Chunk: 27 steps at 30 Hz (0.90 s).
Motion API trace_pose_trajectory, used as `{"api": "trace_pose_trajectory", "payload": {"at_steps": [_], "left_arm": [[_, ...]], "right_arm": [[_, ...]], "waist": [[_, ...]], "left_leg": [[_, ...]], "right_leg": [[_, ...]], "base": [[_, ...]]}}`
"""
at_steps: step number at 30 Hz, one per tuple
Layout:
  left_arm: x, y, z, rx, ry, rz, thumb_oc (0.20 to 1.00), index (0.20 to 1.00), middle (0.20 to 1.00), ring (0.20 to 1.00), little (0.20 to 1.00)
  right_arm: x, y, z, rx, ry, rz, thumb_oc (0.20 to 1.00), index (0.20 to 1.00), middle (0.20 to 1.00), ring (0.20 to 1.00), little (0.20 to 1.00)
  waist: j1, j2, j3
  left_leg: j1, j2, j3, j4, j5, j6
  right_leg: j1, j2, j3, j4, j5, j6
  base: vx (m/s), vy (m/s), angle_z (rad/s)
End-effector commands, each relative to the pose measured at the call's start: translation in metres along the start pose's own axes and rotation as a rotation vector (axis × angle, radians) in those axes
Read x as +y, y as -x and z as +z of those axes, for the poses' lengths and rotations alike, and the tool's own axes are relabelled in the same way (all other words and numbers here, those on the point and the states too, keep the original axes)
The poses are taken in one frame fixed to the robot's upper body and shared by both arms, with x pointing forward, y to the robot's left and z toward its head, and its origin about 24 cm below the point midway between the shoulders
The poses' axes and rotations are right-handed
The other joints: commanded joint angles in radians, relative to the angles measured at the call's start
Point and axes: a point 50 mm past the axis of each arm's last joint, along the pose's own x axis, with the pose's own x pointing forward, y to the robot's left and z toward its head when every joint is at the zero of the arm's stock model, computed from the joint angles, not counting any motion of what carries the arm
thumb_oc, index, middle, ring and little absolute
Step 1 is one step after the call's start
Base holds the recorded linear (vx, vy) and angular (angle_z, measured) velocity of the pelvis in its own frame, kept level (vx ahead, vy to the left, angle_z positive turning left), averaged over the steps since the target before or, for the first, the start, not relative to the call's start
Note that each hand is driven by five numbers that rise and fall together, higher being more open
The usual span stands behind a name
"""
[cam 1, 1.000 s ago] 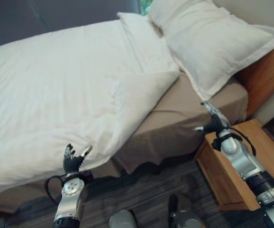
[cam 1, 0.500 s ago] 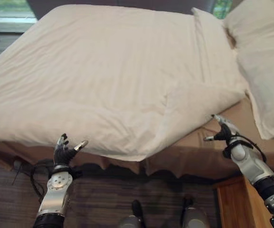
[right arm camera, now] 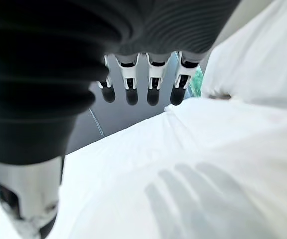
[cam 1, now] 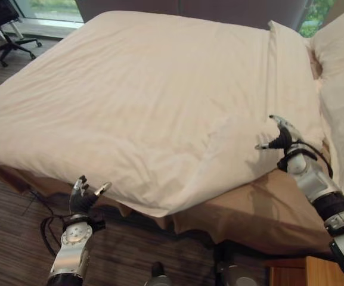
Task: Making the bed.
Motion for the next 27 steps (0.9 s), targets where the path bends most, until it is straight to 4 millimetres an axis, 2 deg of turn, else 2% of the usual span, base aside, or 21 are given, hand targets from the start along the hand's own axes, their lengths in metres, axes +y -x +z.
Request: {"api": "trace_pose_trajectory", "payload": {"at_steps": [1, 3, 4, 6, 8, 11, 13, 20, 27], "left_arm": [[0.012, -0.009, 0.033, -0.154, 0.0, 0.009, 1.0, 1.0, 1.0, 1.0, 1.0], [0.012, -0.01, 0.036, -0.165, 0.001, 0.011, 1.0, 1.0, 1.0, 1.0, 1.0], [0.01, -0.015, 0.035, -0.153, -0.021, 0.017, 1.0, 1.0, 1.0, 1.0, 1.0], [0.007, -0.024, 0.036, -0.138, -0.018, 0.027, 1.0, 1.0, 1.0, 1.0, 1.0], [0.009, -0.038, 0.05, -0.153, 0.028, 0.065, 1.0, 1.0, 1.0, 1.0, 1.0], [0.01, -0.043, 0.054, -0.152, 0.054, 0.08, 1.0, 1.0, 1.0, 1.0, 1.0], [0.008, -0.048, 0.055, -0.14, 0.052, 0.083, 1.0, 1.0, 1.0, 1.0, 1.0], [0.004, -0.05, 0.051, -0.118, 0.04, 0.071, 1.0, 1.0, 1.0, 1.0, 1.0], [-0.002, -0.047, 0.043, -0.097, 0.043, 0.057, 1.0, 1.0, 1.0, 1.0, 1.0]], "right_arm": [[-0.026, -0.019, 0.033, -0.095, 0.0, -0.089, 1.0, 1.0, 1.0, 1.0, 1.0], [-0.032, -0.021, 0.035, -0.104, 0.014, -0.104, 1.0, 1.0, 1.0, 1.0, 1.0], [-0.042, -0.03, 0.05, -0.128, 0.038, -0.136, 1.0, 1.0, 1.0, 1.0, 1.0], [-0.045, -0.034, 0.056, -0.128, 0.065, -0.141, 1.0, 1.0, 1.0, 1.0, 1.0], [-0.059, -0.043, 0.055, -0.092, 0.117, -0.186, 1.0, 1.0, 1.0, 1.0, 1.0], [-0.064, -0.046, 0.055, -0.075, 0.129, -0.201, 1.0, 1.0, 1.0, 1.0, 1.0], [-0.068, -0.05, 0.063, -0.078, 0.127, -0.219, 1.0, 1.0, 1.0, 1.0, 1.0], [-0.069, -0.055, 0.075, -0.089, 0.081, -0.242, 1.0, 1.0, 1.0, 1.0, 1.0], [-0.054, -0.053, 0.089, -0.135, 0.046, -0.221, 1.0, 1.0, 1.0, 1.0, 1.0]], "waist": [[0.017, -0.041, -0.018], [0.018, -0.039, -0.011], [0.014, -0.029, 0.005], [0.013, -0.022, 0.009], [0.013, -0.012, 0.021], [0.012, -0.005, 0.027], [0.011, 0.0, 0.033], [0.011, 0.012, 0.044], [0.015, 0.016, 0.056]], "left_leg": [[-0.016, -0.027, 0.01, 0.006, -0.072, -0.008], [-0.029, -0.024, 0.009, 0.006, -0.067, -0.011], [-0.055, -0.017, 0.008, 0.006, -0.057, -0.019], [-0.066, -0.014, 0.009, 0.006, -0.052, -0.023], [-0.092, -0.011, 0.007, 0.006, -0.041, -0.031], [-0.106, -0.01, 0.003, 0.006, -0.034, -0.035], [-0.117, -0.004, 0.0, 0.006, -0.026, -0.041], [-0.137, 0.003, -0.009, 0.006, -0.016, -0.048], [-0.153, 0.007, -0.011, 0.006, -0.011, -0.05]], "right_leg": [[0.0, -0.123, -0.003, 0.019, -0.151, 0.072], [-0.01, -0.121, -0.003, 0.019, -0.15, 0.072], [-0.037, -0.113, 0.004, 0.019, -0.15, 0.069], [-0.049, -0.111, 0.007, 0.019, -0.149, 0.068], [-0.071, -0.104, 0.012, 0.019, -0.148, 0.067], [-0.082, -0.098, 0.014, 0.019, -0.149, 0.063], [-0.089, -0.09, 0.017, 0.019, -0.152, 0.06], [-0.103, -0.085, 0.014, 0.019, -0.151, 0.057], [-0.12, -0.079, 0.014, 0.019, -0.152, 0.052]], "base": [[0.01, -0.116, 0.03], [-0.02, -0.088, 0.06], [-0.03, -0.058, 0.07], [-0.02, -0.034, 0.03], [0.0, -0.054, 0.02], [0.0, -0.044, 0.04], [0.04, -0.072, 0.04], [0.03, -0.045, 0.05], [0.0, -0.003, 0.01]]}}
